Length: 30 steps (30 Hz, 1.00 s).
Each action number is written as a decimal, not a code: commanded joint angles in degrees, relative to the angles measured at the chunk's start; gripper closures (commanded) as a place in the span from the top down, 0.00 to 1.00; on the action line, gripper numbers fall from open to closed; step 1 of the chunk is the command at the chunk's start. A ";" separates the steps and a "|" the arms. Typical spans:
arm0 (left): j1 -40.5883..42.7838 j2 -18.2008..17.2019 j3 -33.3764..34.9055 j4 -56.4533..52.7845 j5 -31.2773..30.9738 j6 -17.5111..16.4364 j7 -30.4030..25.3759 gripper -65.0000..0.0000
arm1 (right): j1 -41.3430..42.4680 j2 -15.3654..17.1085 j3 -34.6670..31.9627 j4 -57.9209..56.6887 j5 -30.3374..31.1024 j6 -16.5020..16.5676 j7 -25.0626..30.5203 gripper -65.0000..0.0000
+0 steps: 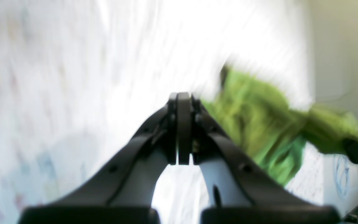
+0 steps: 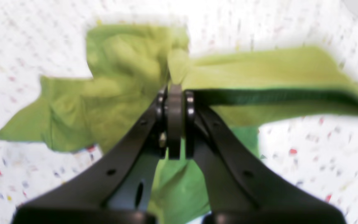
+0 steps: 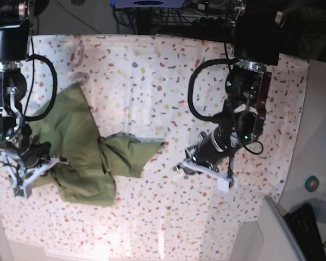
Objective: Layout the t-shirt on the table in an organized manner, then fold the t-shirt properly
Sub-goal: 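Pull the held shirt edges apart, spreading the shirt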
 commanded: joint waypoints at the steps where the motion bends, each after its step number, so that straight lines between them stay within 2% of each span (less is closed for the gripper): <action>1: -1.22 0.52 0.19 0.22 -0.71 -0.70 -1.16 0.00 | 0.84 0.37 0.29 -0.48 0.30 0.09 1.45 0.00; 5: 1.59 0.34 1.34 -1.36 -0.71 -0.70 -1.42 0.00 | 0.14 0.55 0.29 -5.58 0.30 0.09 7.25 0.00; 10: 8.36 -3.35 -3.06 -1.19 -0.97 -0.88 -1.51 0.00 | 1.98 0.73 0.21 -11.38 0.12 0.09 14.55 0.00; 16: 17.42 -7.22 -10.88 3.82 -1.23 -1.05 -1.51 0.00 | 10.86 2.92 -0.32 -22.81 0.03 0.09 16.04 0.02; 19: 21.81 -7.22 -16.16 7.78 -1.23 -1.05 -1.25 0.00 | 11.12 4.24 0.21 -23.51 0.12 0.09 16.40 0.45; 21: 23.48 -7.22 -18.27 9.36 -1.23 -1.05 -1.16 0.00 | 7.26 4.77 0.21 -19.64 0.21 0.09 16.40 0.61; 25: 25.06 -7.40 -18.88 11.03 -1.23 -1.14 -1.07 0.00 | -2.85 4.42 0.29 -9.27 0.21 -0.17 16.31 0.63; 26: 25.50 -7.92 -18.80 11.30 -1.23 -2.02 -1.07 0.00 | -4.96 4.24 0.65 -8.56 0.30 -0.26 16.31 0.63; 28: 25.68 -8.19 -18.88 11.30 -1.23 -7.21 -1.07 0.00 | -7.95 1.52 4.51 -8.92 0.38 -0.26 16.40 0.63; 30: 25.68 -8.19 -19.24 10.94 -1.23 -12.74 -1.07 0.00 | -9.62 -2.18 11.37 -9.88 0.21 -0.17 16.40 0.64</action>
